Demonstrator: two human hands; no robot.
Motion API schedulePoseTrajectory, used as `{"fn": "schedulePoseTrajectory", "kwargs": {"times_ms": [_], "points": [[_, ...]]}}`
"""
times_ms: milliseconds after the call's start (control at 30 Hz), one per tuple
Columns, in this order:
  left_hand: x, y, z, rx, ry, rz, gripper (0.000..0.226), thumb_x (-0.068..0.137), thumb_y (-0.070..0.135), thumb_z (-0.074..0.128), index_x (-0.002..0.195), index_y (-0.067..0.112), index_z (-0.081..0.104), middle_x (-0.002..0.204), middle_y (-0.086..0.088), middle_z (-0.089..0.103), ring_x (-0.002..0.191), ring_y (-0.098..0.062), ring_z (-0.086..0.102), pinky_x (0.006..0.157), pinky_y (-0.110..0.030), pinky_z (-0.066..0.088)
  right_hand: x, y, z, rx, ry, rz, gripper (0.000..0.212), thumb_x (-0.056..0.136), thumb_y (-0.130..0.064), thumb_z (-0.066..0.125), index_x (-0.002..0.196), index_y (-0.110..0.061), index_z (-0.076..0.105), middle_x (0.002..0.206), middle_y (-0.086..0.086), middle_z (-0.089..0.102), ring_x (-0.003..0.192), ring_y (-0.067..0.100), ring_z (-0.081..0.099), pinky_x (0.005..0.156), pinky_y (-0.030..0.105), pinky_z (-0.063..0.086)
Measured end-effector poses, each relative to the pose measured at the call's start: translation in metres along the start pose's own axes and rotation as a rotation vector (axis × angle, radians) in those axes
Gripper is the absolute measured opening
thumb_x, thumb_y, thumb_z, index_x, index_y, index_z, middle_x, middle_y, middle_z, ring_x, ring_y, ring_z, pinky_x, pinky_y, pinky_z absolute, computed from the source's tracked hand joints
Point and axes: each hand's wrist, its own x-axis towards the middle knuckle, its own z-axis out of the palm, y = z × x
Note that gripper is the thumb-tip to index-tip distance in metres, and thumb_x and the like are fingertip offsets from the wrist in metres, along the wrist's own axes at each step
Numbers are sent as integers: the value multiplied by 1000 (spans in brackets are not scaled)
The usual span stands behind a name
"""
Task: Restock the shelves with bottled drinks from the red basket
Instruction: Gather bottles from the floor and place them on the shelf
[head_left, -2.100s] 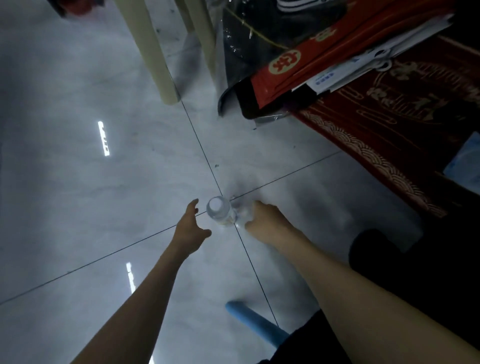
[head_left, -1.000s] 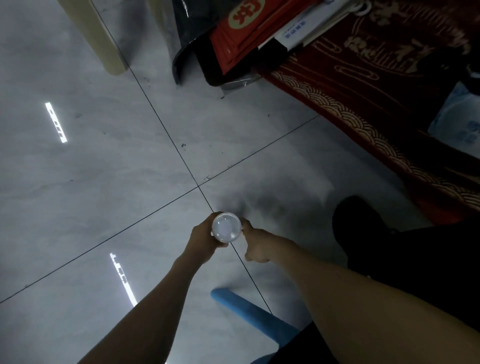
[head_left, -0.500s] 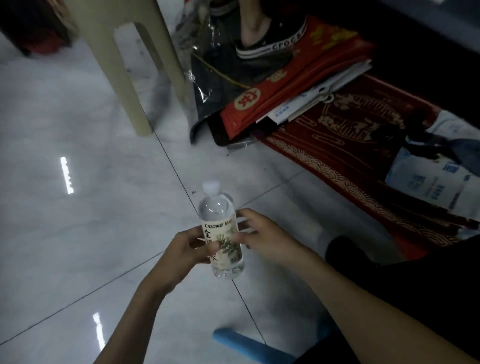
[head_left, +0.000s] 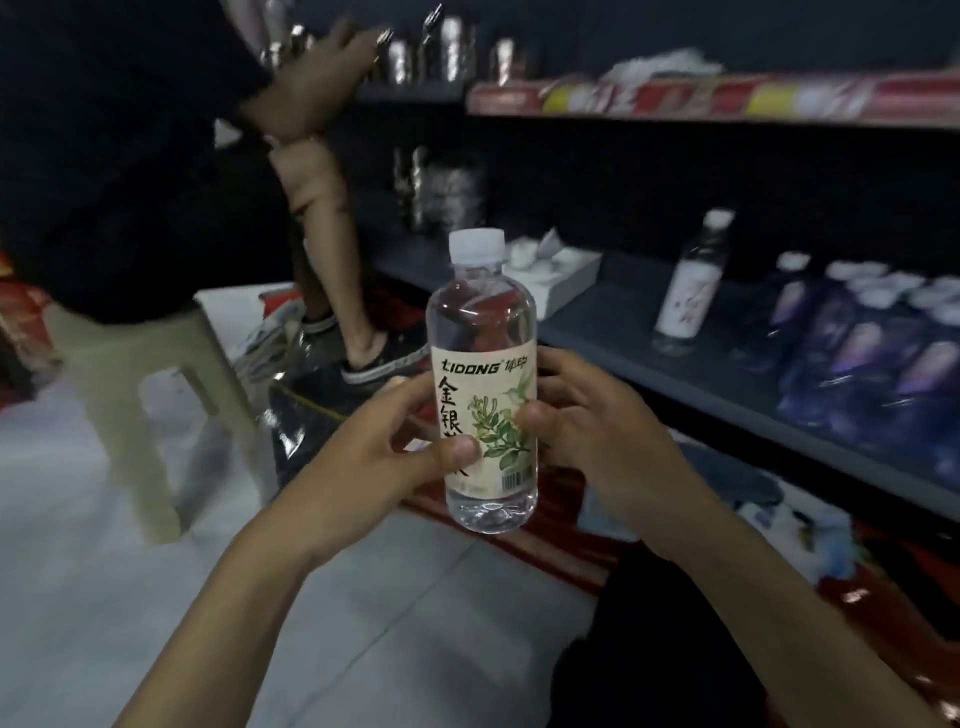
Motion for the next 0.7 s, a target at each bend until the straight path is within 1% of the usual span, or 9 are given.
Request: {"fn": "schedulePoseTrajectory", "kwargs": {"times_ms": [100,200,267,300,367,433,533,633,700], "points": [[41,52,35,-51,-107,86,47,83,18,74,128,24,60,119,2,72,109,-15,68,88,-27,55,-8,-40,-56,-30,124,-99,33,91,-23,68,109,-51,64,112,-2,71,104,17,70,92,48,57],[83,106,78,-56,-212,187,39,85,19,73,123,24,65,117,1,73,110,-19,68,90,-33,55,-21,-74,-116,-76,255,-199,27,93,-21,65,112,-40,67,109,2,73,99,16,72,86,39,58],[110,138,112,-89,-262,252,36,81,19,76,116,24,69,111,3,75,103,-14,70,81,-25,57,-32,-95,-158,-106,370,-258,31,89,-19,66,114,-38,66,105,3,74,95,17,72,81,34,59],[124,153,130,-109,-285,279,39,78,17,79,115,23,69,109,3,76,100,-13,71,79,-22,56,-39,-104,-179,-135,433,-275,34,86,-24,66,114,-42,65,103,1,74,94,19,73,80,36,60],[148,181,169,-169,-309,323,47,71,14,78,117,20,68,108,-1,76,99,-18,72,80,-24,57,-52,-123,-220,-200,543,-301,37,83,-31,68,115,-47,62,100,-3,74,92,21,72,83,43,60],[171,207,205,-214,-294,373,53,67,14,77,118,23,66,104,-3,76,96,-21,73,76,-25,58,-65,-139,-258,-272,639,-317,36,90,-27,70,121,-43,60,99,-4,74,91,18,72,86,46,59],[197,240,254,-264,-327,422,65,65,19,87,120,41,59,97,3,75,92,-15,73,75,-26,56,-82,-157,-302,-382,762,-324,40,91,-33,63,129,-41,56,100,-5,73,92,9,72,85,41,59],[219,264,297,-293,-405,468,57,77,20,74,117,53,52,99,18,73,94,-2,71,79,-21,52,-95,-169,-339,-465,858,-325,47,92,-38,60,138,-39,50,107,-10,71,92,1,70,83,31,59],[235,275,323,-293,-447,499,56,83,18,72,118,56,50,101,21,72,96,-1,70,83,-25,53,-100,-174,-363,-521,923,-312,51,92,-40,59,142,-39,47,107,-11,70,92,0,69,84,31,59]]}}
